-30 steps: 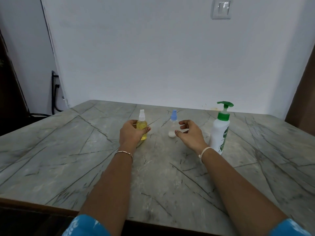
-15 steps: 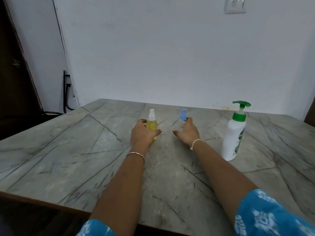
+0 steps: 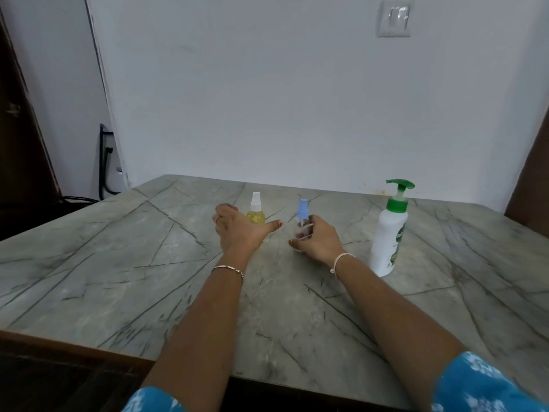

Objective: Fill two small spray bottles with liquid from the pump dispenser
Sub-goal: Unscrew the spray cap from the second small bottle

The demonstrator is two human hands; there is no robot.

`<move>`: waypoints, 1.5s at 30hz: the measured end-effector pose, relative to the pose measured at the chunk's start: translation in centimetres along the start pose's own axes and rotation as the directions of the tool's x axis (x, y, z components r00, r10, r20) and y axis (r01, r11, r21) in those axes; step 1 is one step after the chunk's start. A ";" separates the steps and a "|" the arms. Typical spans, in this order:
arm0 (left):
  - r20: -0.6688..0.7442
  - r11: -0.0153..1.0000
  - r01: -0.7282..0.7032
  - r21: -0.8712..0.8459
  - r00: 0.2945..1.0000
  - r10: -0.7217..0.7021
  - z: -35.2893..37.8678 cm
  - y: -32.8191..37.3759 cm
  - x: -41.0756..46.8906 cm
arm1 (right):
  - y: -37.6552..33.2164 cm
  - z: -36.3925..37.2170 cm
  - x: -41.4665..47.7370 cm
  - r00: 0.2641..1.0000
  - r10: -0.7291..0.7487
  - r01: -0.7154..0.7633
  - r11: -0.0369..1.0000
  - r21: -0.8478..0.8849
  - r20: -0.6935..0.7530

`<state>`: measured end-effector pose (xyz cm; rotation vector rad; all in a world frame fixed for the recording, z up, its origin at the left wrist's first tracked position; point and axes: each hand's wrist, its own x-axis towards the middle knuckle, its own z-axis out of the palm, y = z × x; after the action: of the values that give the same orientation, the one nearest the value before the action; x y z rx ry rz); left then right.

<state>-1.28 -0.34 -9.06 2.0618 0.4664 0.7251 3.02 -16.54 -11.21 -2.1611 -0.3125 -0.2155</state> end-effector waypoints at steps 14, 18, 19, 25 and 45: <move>0.342 0.900 -0.373 -0.228 0.834 0.432 2.6 1.0 -3.3 | -0.2 -0.9 -4.2 0.995 -0.092 0.090 0.994 -0.056 -0.034; 0.530 0.937 -0.297 -0.184 0.773 0.349 3.4 0.4 -2.9 | 0.1 -1.3 -4.2 0.999 -0.037 0.037 0.999 0.028 0.022; 0.559 0.939 -0.296 -0.176 0.755 0.342 3.5 0.3 -2.8 | 0.1 -1.5 -4.2 0.999 -0.015 0.011 0.998 0.063 0.053; 0.600 0.938 -0.306 -0.162 0.724 0.340 3.6 0.0 -2.8 | -0.1 -3.7 -4.8 0.960 0.021 -0.097 0.960 0.264 0.279; 0.623 0.922 -0.276 -0.270 0.680 0.386 4.0 1.2 -4.0 | -1.8 -3.1 -4.8 0.914 -0.143 0.157 0.988 0.005 -0.380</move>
<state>-1.68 -5.73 -11.09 2.1043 -0.3849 0.1578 -2.19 -18.83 -9.33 -2.0074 -0.2550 -0.7015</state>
